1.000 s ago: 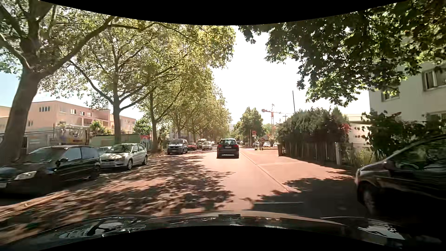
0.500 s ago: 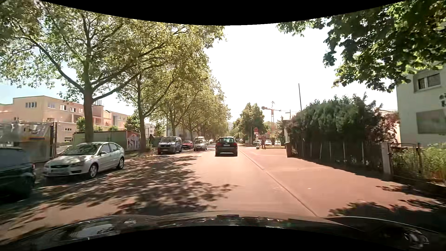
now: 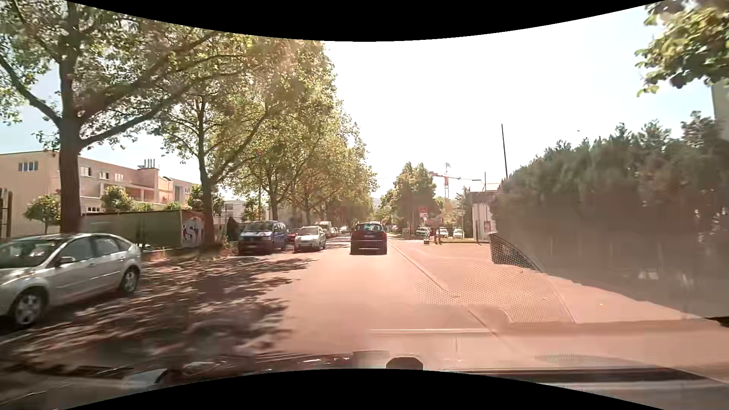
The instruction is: Follow the waypoints while adhering to traffic rules and regulations
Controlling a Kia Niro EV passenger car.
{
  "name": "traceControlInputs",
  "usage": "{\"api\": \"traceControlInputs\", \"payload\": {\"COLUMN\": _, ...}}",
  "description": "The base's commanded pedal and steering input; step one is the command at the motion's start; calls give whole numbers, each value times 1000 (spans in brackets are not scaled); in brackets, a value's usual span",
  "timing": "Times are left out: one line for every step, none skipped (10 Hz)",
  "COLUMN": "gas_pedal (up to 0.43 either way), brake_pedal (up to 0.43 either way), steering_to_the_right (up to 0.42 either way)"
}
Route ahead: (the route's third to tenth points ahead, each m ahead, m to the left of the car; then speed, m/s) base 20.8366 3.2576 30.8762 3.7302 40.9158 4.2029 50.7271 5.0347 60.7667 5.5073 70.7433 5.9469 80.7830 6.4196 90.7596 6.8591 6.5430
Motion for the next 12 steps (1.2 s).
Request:
{"api": "traceControlInputs", "payload": {"gas_pedal": 87, "brake_pedal": 0, "steering_to_the_right": -1}}
{"api": "traceControlInputs", "payload": {"gas_pedal": 87, "brake_pedal": 0, "steering_to_the_right": -1}}
{"api": "traceControlInputs", "payload": {"gas_pedal": 87, "brake_pedal": 0, "steering_to_the_right": -2}}
{"api": "traceControlInputs", "payload": {"gas_pedal": 87, "brake_pedal": 0, "steering_to_the_right": -3}}
{"api": "traceControlInputs", "payload": {"gas_pedal": 87, "brake_pedal": 0, "steering_to_the_right": -3}}
{"api": "traceControlInputs", "payload": {"gas_pedal": 87, "brake_pedal": 0, "steering_to_the_right": -3}}
{"api": "traceControlInputs", "payload": {"gas_pedal": 87, "brake_pedal": 0, "steering_to_the_right": -3}}
{"api": "traceControlInputs", "payload": {"gas_pedal": 87, "brake_pedal": 0, "steering_to_the_right": -3}}
{"api": "traceControlInputs", "payload": {"gas_pedal": 87, "brake_pedal": 0, "steering_to_the_right": -3}}
{"api": "traceControlInputs", "payload": {"gas_pedal": 87, "brake_pedal": 0, "steering_to_the_right": -2}}
{"api": "traceControlInputs", "payload": {"gas_pedal": 79, "brake_pedal": 0, "steering_to_the_right": -2}}
{"api": "traceControlInputs", "payload": {"gas_pedal": 59, "brake_pedal": 0, "steering_to_the_right": -3}}
